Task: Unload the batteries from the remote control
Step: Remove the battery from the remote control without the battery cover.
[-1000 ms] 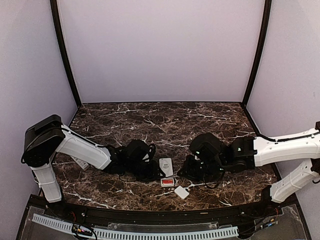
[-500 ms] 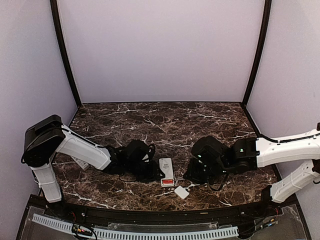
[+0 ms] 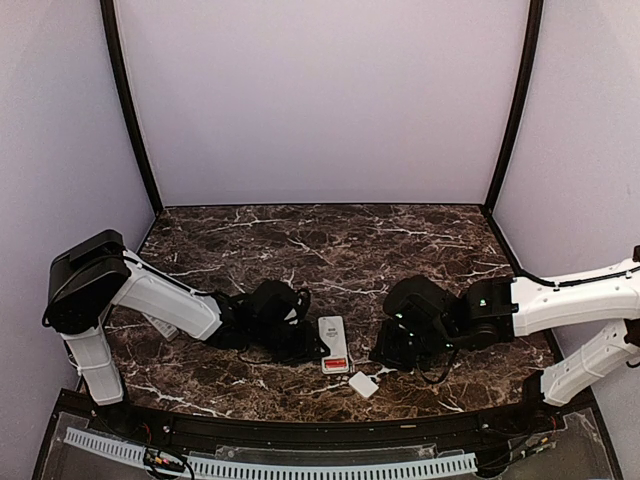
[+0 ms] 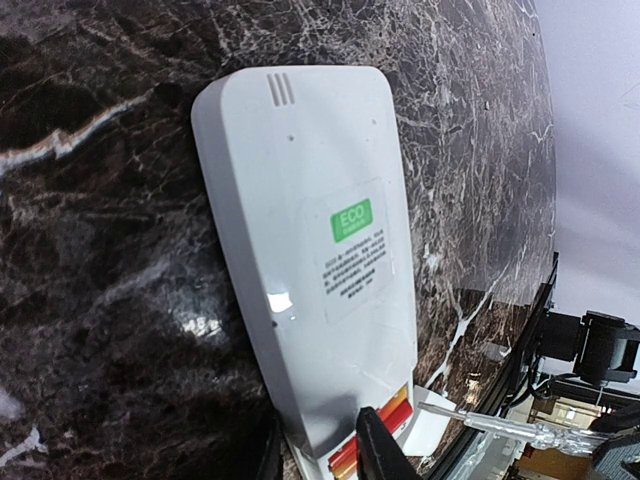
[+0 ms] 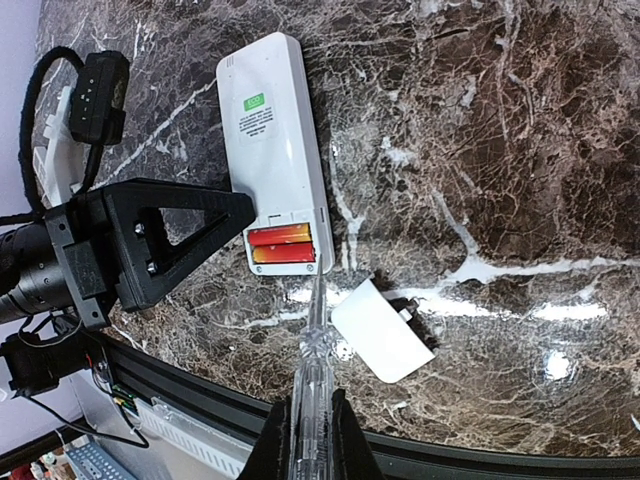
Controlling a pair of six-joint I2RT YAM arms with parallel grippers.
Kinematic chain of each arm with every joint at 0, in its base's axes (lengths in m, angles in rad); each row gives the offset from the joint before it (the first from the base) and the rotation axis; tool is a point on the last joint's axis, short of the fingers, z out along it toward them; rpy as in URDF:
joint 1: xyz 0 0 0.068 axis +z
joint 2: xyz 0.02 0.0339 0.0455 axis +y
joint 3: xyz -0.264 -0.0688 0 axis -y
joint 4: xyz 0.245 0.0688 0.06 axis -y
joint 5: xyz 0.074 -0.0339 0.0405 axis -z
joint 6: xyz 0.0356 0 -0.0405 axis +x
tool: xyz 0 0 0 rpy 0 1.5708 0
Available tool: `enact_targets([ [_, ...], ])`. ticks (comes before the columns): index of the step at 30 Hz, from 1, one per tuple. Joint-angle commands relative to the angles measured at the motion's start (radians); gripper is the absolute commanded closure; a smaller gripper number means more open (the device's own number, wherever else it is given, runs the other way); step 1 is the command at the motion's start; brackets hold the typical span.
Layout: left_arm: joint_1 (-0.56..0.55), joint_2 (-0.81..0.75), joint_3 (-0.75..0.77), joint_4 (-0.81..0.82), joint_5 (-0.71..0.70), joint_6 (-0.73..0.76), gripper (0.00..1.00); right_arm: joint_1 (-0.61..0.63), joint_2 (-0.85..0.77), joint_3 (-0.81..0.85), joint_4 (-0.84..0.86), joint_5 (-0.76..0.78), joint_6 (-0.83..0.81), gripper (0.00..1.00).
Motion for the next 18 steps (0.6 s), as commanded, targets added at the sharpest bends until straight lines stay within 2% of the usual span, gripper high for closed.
enact_targets([
  [1,-0.007,0.026,-0.031,-0.092,0.008,-0.001,0.75,0.014,0.011,-0.006,0.011,0.022,-0.003,1.0],
  [18,-0.007,0.028,-0.03,-0.093,0.009,0.0,0.75,0.018,0.01,-0.015,0.036,0.035,-0.018,1.0],
])
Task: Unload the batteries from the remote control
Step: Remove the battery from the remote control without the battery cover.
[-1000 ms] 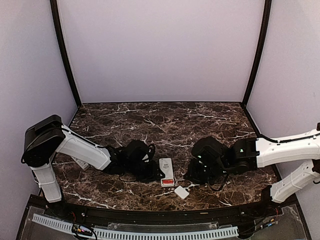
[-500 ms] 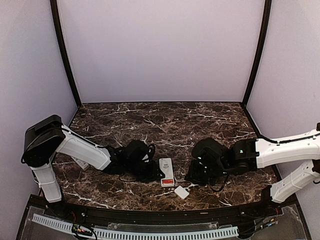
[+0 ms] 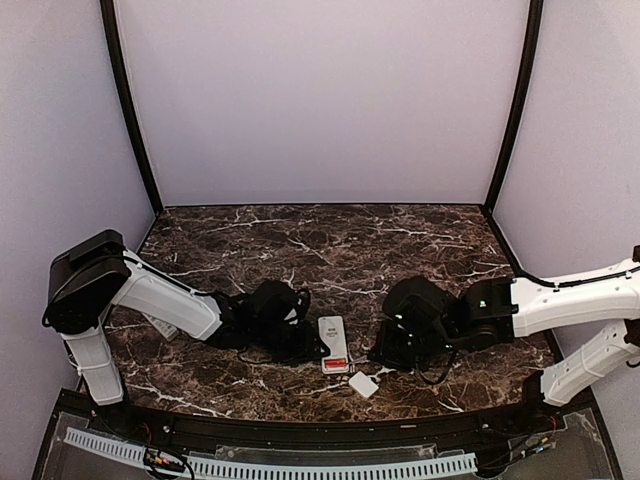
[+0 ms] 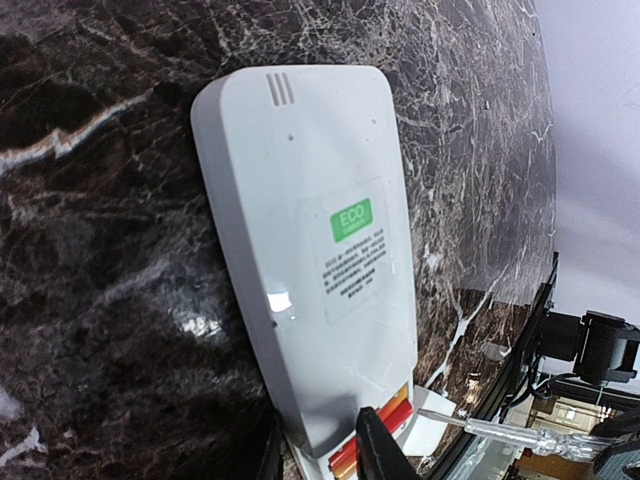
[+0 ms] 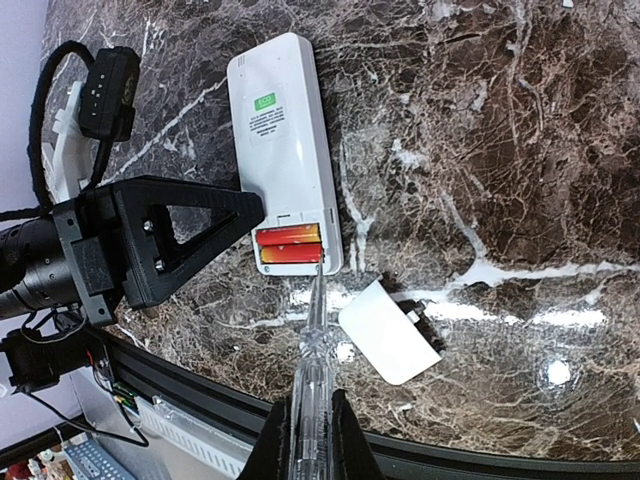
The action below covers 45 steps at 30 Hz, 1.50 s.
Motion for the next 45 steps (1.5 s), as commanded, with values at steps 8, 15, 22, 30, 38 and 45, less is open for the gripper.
enact_targets([
  [8,-0.007,0.028,-0.03,-0.093,0.008,0.0,0.75,0.012,0.049,0.007,0.003,0.03,-0.015,1.0],
  [15,-0.006,0.028,-0.028,-0.095,0.008,0.0,0.75,0.012,0.057,0.003,0.011,0.025,-0.016,1.0],
  [22,-0.006,0.03,-0.028,-0.1,0.008,0.0,0.76,0.003,-0.003,-0.061,0.11,-0.005,0.016,1.0],
  [30,-0.009,0.037,-0.025,-0.097,0.014,-0.002,0.78,-0.029,-0.086,-0.188,0.303,-0.05,0.086,1.0],
  [38,-0.01,0.04,-0.021,-0.098,0.016,-0.002,0.8,-0.035,-0.026,-0.166,0.359,-0.076,0.071,1.0],
  [45,-0.011,0.043,-0.015,-0.104,0.016,0.001,0.83,-0.041,-0.015,-0.143,0.399,-0.08,0.061,1.0],
])
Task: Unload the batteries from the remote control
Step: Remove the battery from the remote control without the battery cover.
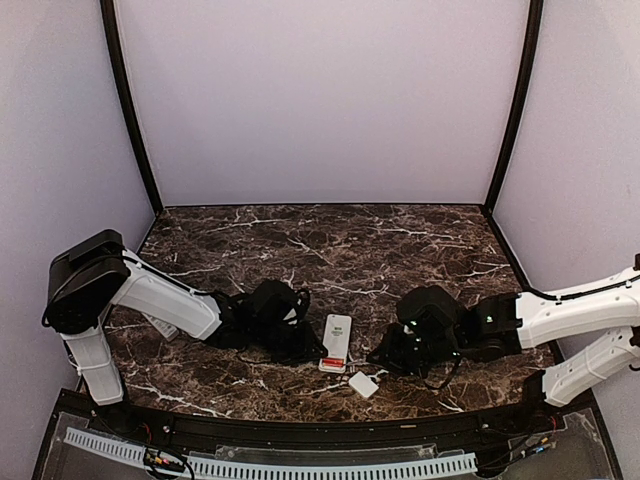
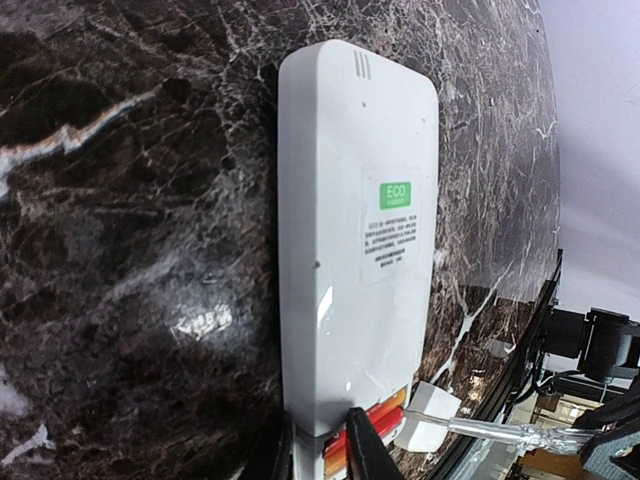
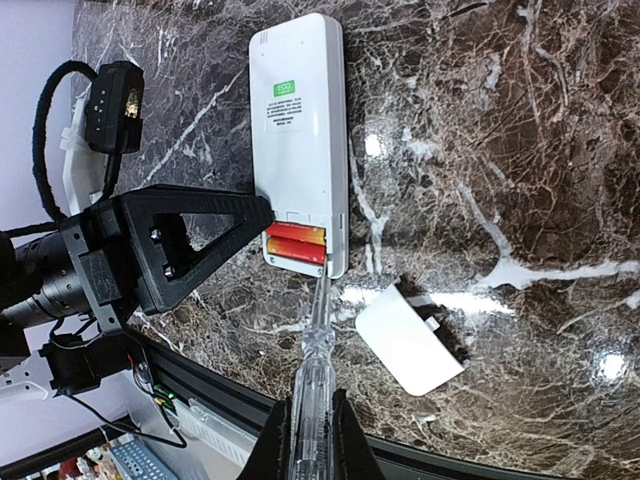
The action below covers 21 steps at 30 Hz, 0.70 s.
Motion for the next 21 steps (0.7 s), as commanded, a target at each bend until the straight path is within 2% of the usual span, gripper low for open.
enact_targets([
  [1,-0.014,0.043,-0.013,-0.095,0.011,0.004,0.83,-0.011,0.04,0.024,0.17,-0.016,-0.01,1.0],
  [21,-0.012,0.052,-0.007,-0.101,0.016,0.008,0.85,-0.021,-0.026,-0.017,0.27,-0.008,0.018,1.0],
])
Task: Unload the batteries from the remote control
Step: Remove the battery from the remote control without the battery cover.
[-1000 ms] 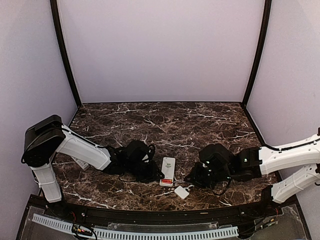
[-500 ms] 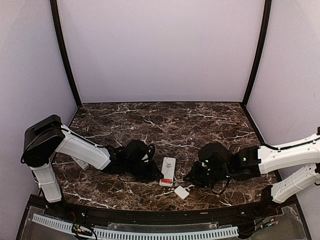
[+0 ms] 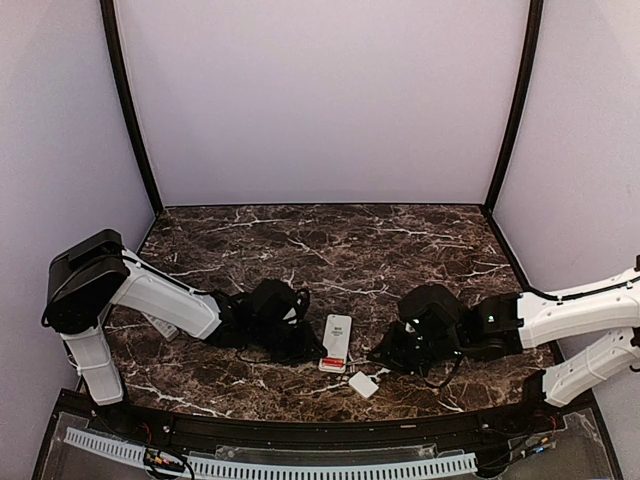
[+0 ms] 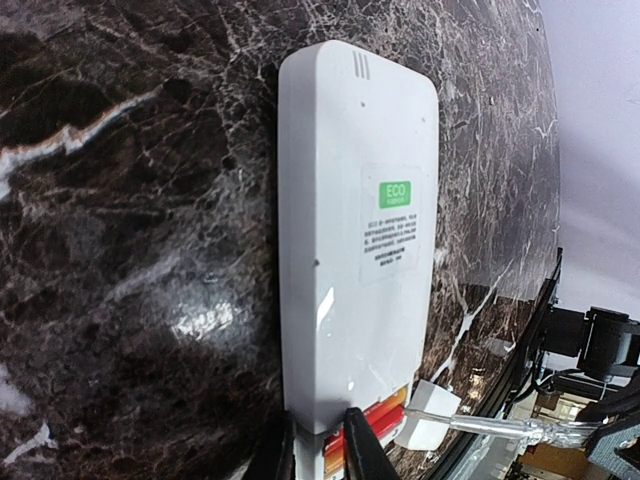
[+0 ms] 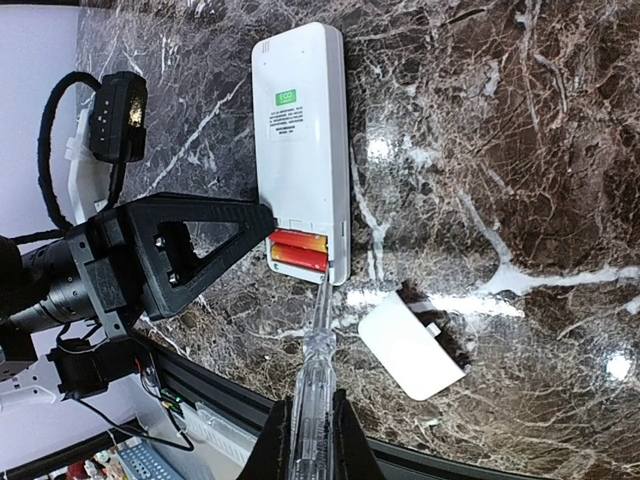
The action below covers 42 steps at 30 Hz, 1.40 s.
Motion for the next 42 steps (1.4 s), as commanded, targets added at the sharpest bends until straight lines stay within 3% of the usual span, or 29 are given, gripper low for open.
enact_targets([
  [1,-0.015,0.053,-0.008,-0.094,0.009,0.005,0.85,-0.007,-0.025,-0.018,0.274,-0.002,0.017,1.0],
  [14,-0.015,0.053,-0.011,-0.094,0.012,0.002,0.85,-0.009,-0.087,-0.07,0.307,0.031,0.037,1.0],
  [28,-0.015,0.033,-0.025,-0.089,-0.006,-0.001,0.84,-0.008,-0.18,-0.062,0.121,0.108,0.021,1.0],
  [42,-0.015,-0.103,-0.06,-0.072,-0.069,0.025,0.66,-0.009,-0.189,0.061,-0.167,0.176,-0.069,1.0],
])
